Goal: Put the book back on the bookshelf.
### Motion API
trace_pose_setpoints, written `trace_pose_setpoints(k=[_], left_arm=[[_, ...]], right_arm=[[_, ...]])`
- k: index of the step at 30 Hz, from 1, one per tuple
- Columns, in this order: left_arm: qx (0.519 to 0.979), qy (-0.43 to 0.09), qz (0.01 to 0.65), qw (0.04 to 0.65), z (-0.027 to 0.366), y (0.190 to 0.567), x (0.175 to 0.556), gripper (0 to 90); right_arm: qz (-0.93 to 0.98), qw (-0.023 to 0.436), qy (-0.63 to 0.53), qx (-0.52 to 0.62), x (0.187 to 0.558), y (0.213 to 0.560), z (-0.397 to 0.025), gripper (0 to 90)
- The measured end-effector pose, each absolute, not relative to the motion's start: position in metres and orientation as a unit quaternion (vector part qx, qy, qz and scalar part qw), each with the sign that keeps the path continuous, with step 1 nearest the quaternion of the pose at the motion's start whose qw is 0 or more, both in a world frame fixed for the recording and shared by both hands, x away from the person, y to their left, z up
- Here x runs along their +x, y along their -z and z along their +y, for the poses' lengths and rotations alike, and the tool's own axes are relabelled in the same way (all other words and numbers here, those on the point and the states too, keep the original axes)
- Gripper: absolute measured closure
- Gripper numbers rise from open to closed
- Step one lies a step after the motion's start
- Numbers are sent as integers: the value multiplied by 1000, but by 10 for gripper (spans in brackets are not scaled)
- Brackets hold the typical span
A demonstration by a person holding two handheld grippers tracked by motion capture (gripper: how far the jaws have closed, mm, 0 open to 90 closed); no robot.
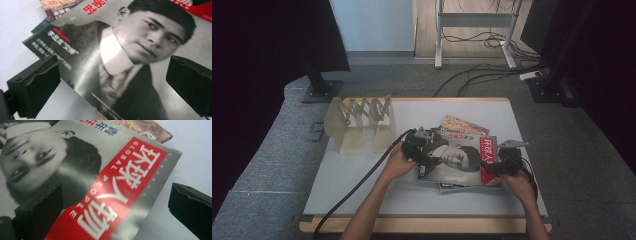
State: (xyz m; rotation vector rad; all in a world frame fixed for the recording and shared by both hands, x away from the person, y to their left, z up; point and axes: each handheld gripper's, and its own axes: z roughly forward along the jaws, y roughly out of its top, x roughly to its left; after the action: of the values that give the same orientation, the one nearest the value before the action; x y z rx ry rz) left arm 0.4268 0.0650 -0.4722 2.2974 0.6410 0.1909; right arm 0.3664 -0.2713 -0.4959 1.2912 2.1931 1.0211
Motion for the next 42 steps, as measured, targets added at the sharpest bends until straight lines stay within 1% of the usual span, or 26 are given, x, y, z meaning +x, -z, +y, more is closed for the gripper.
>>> trace_pose_setpoints(k=[3, 7, 10, 12, 14, 16, 19, 21, 23, 26, 29, 33, 42], left_arm=[[887, -87, 250, 379, 62, 473, 438, 0], [888, -82, 256, 373, 58, 474, 450, 2], [886, -77, 260, 375, 58, 474, 455, 74], [890, -80, 258, 367, 55, 476, 463, 64], [888, -77, 258, 373, 53, 476, 466, 67], [885, -80, 259, 378, 51, 476, 469, 42], [894, -92, 251, 360, 45, 476, 473, 28], [892, -96, 248, 365, 43, 475, 476, 21], [892, -89, 251, 365, 42, 476, 481, 7], [897, -102, 242, 355, 36, 479, 486, 4], [897, -92, 242, 359, 35, 484, 492, 4], [905, -96, 229, 346, 30, 491, 497, 5], [896, -72, 237, 367, 26, 499, 502, 0]], right_arm=[[783, 198, -369, 460, 359, 496, -272, 1], [786, 200, -370, 454, 347, 494, -271, 1], [788, 201, -369, 451, 340, 495, -270, 1], [788, 201, -369, 450, 336, 497, -271, 1], [790, 199, -368, 449, 332, 498, -271, 1], [790, 198, -368, 448, 328, 499, -271, 1], [791, 198, -367, 447, 323, 500, -271, 1], [792, 200, -366, 446, 320, 500, -271, 1], [792, 200, -367, 444, 316, 500, -271, 0], [793, 201, -367, 443, 311, 501, -272, 0], [794, 200, -368, 441, 306, 503, -272, 0], [798, 196, -365, 437, 301, 505, -270, 0], [800, 195, -361, 438, 295, 509, -272, 0]])
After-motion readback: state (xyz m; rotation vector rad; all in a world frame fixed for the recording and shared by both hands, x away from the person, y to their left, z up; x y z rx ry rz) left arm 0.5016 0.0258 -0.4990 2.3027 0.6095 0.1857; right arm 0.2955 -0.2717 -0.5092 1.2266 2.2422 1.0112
